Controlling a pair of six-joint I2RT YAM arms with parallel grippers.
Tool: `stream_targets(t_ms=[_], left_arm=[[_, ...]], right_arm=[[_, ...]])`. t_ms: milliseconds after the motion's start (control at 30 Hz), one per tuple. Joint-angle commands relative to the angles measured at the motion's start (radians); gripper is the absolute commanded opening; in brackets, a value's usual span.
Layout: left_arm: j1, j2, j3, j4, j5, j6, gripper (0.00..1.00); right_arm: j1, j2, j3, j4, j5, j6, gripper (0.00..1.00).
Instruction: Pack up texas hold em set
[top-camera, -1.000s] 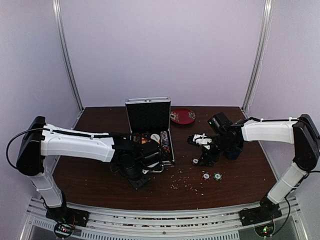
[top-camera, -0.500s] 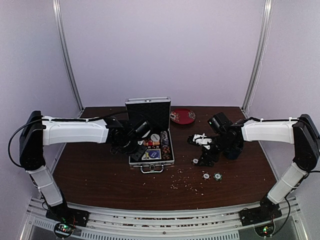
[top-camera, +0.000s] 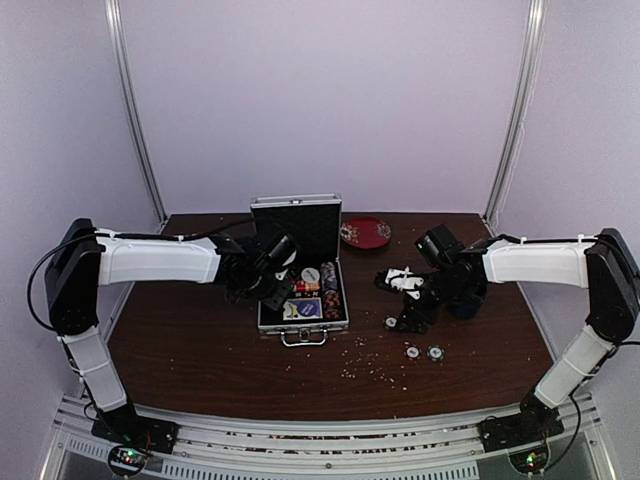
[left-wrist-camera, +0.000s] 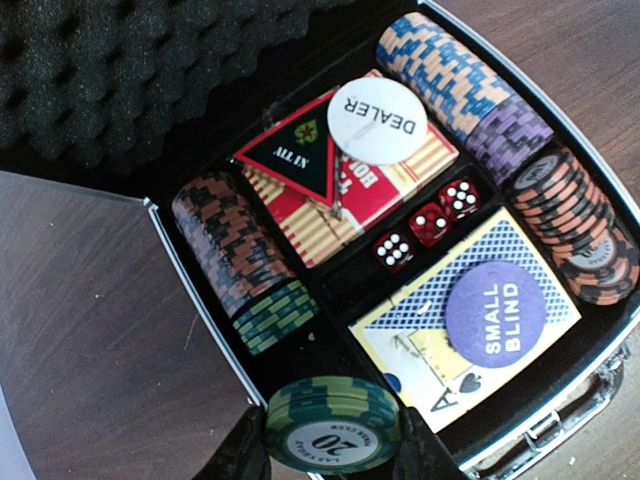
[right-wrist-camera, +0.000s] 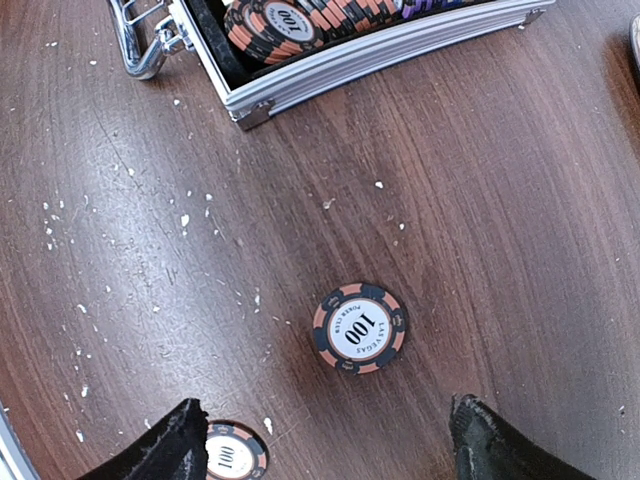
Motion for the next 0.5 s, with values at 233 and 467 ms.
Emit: stream_targets(t_ms=[233, 467], left_arm=[[0.026, 0.073, -0.046, 0.138, -0.018, 0.024, 0.23], [0.052, 0.112, -0.047, 0.176, -0.041, 0.03, 0.23]], right_arm=[[0.006, -0.007, 0.014, -0.002, 0.018, -0.003, 0.84], [0.005, -0.004, 0.011, -0.002, 0.015, -0.003, 0.84]])
